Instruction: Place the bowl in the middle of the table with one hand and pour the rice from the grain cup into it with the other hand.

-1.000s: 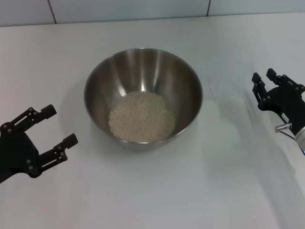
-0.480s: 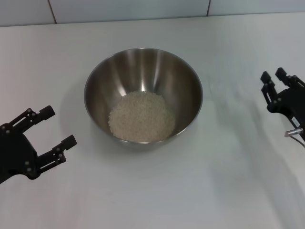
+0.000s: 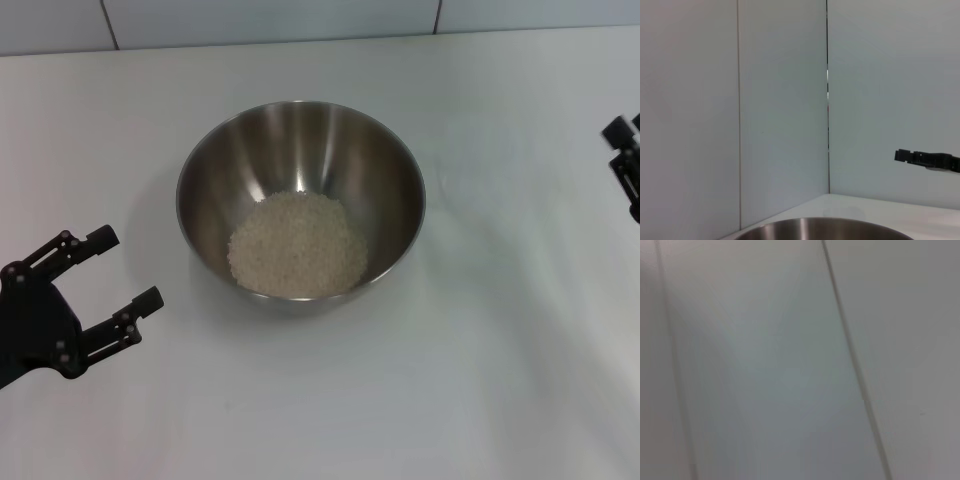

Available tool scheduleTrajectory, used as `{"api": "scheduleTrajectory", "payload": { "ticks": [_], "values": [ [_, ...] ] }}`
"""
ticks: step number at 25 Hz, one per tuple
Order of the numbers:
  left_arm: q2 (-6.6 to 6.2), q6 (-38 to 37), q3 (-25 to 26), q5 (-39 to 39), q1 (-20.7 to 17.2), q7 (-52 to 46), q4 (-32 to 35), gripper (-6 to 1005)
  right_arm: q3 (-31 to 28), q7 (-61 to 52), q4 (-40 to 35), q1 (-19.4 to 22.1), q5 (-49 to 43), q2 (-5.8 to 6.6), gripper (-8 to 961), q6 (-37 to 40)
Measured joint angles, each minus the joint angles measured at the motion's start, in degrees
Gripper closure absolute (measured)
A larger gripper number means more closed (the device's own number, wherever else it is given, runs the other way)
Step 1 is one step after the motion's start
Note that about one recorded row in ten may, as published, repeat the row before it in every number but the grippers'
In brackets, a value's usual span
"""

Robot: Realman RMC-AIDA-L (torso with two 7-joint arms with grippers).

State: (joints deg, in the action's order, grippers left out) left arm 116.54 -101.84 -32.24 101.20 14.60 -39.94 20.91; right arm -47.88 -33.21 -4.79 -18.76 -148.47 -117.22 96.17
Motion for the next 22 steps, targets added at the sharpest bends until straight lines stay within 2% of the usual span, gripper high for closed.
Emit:
{"api": "scheduleTrajectory", "payload": {
  "ticks": [3,9,14,22],
  "values": [
    [0.00,0.5,0.0,0.1,0.2,0.0,0.1,200,3.8,-3.5,-3.3,-2.6,-1.7,1.25,602,1.5],
    [-0.09,0.9,0.0,0.9,0.6,0.0,0.5,200,15.5,-5.9,-7.0,-7.2,-1.6,3.38,453,2.9],
    [-0.71,1.0,0.0,1.5,1.2,-0.5,0.7,200,25.6,-7.8,-10.6,-11.5,-1.5,4.38,296,3.9],
    [-1.43,1.7,0.0,1.6,1.9,-1.5,0.7,199,33.7,-8.2,-12.6,-15.0,-1.4,5.07,294,3.5]
  ]
}}
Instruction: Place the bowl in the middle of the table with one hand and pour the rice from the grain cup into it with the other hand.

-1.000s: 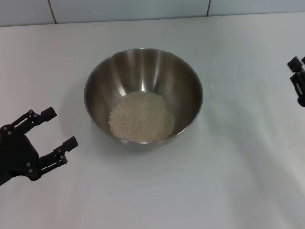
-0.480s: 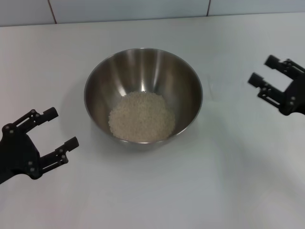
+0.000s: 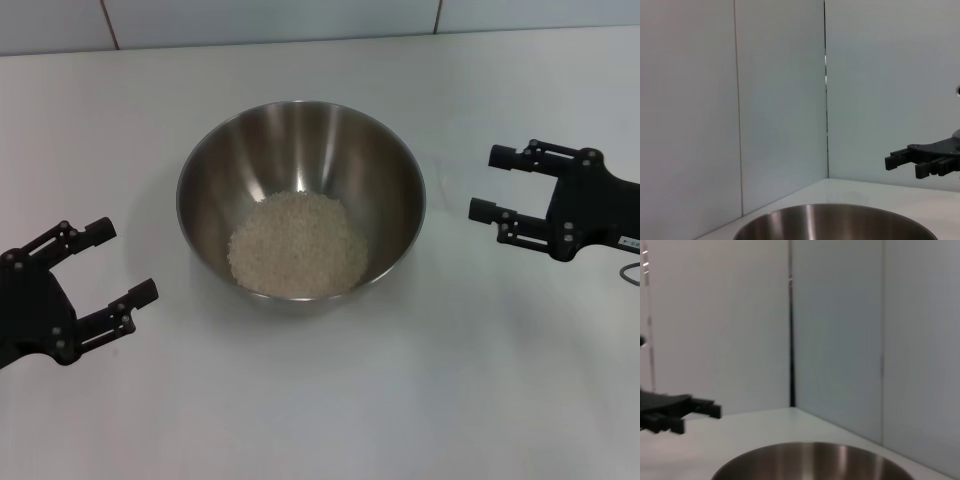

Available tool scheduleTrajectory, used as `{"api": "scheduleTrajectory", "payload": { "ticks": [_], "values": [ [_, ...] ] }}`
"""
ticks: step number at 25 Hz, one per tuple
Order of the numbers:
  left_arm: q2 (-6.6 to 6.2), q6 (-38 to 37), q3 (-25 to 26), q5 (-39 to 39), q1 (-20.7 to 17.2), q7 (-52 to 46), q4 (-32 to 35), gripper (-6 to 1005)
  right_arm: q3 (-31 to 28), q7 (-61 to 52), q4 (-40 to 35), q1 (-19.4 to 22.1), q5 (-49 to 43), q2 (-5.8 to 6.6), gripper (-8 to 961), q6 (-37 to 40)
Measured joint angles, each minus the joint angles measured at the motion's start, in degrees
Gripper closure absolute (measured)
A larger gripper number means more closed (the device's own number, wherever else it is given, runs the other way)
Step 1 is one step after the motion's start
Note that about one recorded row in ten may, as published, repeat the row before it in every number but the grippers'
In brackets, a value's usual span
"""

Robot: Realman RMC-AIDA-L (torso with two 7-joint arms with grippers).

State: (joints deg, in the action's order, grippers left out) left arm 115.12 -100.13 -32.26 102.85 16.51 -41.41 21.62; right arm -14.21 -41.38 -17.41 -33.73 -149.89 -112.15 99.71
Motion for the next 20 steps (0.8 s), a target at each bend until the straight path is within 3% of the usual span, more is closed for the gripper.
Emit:
{"api": "scheduleTrajectory", "payload": {
  "ticks": [12,20],
  "values": [
    [-0.43,0.1,-0.8,0.0,1.2,-3.0,1.8,200,6.8,-0.8,-1.0,-1.8,0.1,0.17,294,-0.1],
    [-0.46,0.6,-0.9,1.8,2.0,-3.2,2.1,200,7.7,-1.0,-2.2,-2.0,0.0,0.18,294,0.3]
  ]
}}
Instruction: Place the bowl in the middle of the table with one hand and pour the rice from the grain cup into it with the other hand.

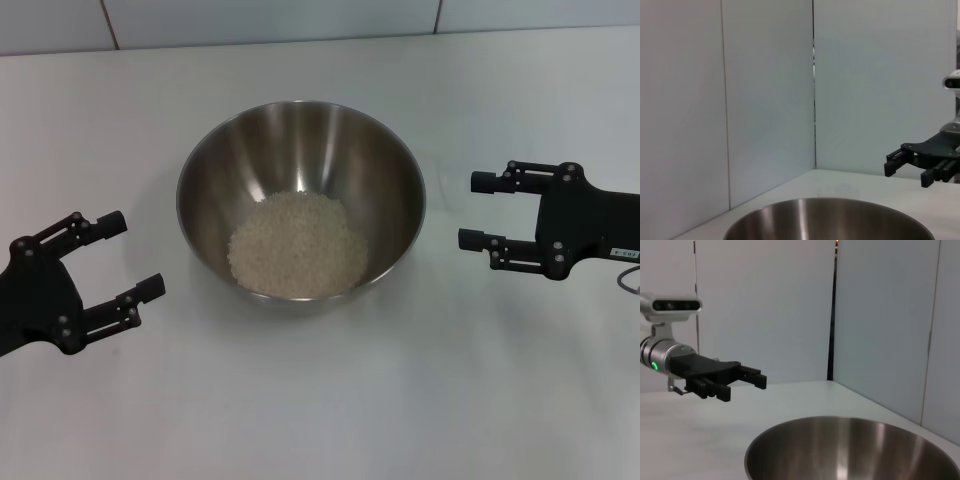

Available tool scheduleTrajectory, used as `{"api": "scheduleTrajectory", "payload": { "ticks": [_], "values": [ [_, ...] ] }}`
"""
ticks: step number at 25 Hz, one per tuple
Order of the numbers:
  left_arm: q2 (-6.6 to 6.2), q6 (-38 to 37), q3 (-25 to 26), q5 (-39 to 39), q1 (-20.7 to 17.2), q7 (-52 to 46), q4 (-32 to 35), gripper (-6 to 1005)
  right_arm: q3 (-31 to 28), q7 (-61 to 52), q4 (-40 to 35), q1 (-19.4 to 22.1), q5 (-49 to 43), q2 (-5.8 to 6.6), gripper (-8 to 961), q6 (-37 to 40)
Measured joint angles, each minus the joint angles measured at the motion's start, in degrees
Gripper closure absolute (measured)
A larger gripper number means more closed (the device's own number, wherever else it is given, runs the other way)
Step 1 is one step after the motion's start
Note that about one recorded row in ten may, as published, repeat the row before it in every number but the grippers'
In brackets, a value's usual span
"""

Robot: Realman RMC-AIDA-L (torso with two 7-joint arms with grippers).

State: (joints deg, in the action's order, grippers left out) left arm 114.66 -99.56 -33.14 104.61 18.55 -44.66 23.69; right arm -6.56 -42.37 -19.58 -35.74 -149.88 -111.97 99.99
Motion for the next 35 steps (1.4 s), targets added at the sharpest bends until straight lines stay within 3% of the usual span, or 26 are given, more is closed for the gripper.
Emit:
{"api": "scheduleTrajectory", "payload": {
  "ticks": [35],
  "values": [
    [0.05,1.2,0.0,1.0,1.3,-1.9,1.3,200,1.1,-1.2,-2.5,-0.4,0.0,-0.36,294,-0.4]
  ]
}}
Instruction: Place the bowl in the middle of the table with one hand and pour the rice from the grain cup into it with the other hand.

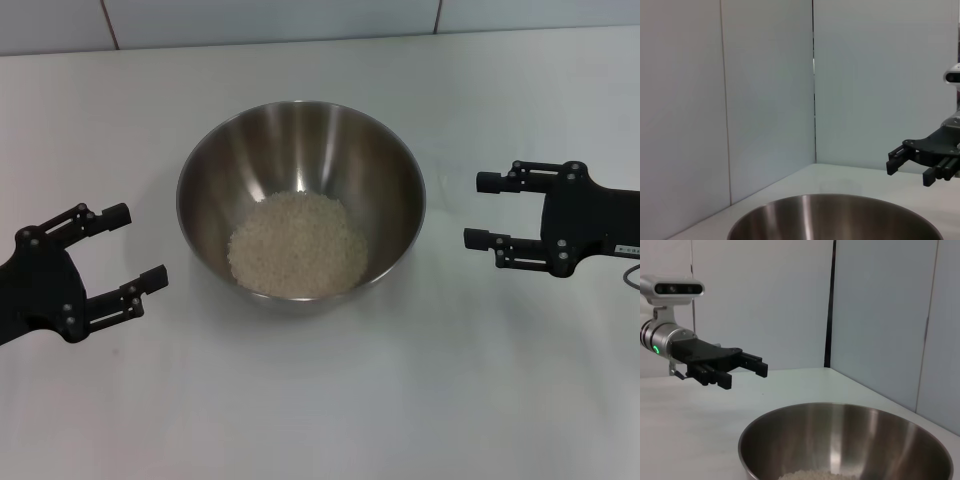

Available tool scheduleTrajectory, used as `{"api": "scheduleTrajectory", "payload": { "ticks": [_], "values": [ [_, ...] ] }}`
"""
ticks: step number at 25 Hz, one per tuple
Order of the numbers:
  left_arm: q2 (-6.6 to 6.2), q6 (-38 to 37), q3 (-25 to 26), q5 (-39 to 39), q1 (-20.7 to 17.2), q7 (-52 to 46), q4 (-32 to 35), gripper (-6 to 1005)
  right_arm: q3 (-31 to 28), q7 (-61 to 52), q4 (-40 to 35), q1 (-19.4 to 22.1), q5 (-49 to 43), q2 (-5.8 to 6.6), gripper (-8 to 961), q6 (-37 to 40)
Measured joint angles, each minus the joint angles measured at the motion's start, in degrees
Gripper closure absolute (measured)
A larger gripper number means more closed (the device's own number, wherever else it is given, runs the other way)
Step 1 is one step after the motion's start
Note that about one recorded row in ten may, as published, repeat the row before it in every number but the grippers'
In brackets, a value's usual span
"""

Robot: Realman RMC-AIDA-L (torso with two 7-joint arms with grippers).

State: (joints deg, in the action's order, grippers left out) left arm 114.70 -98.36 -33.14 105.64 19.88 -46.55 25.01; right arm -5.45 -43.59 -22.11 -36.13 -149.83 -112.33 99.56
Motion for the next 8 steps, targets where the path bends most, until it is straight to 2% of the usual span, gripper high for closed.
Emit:
{"api": "scheduleTrajectory", "payload": {
  "ticks": [8],
  "values": [
    [0.04,0.0,0.0,0.1,0.0,-0.1,0.1,200,0.1,-0.1,-0.2,-0.1,-0.1,0.01,294,-0.6]
  ]
}}
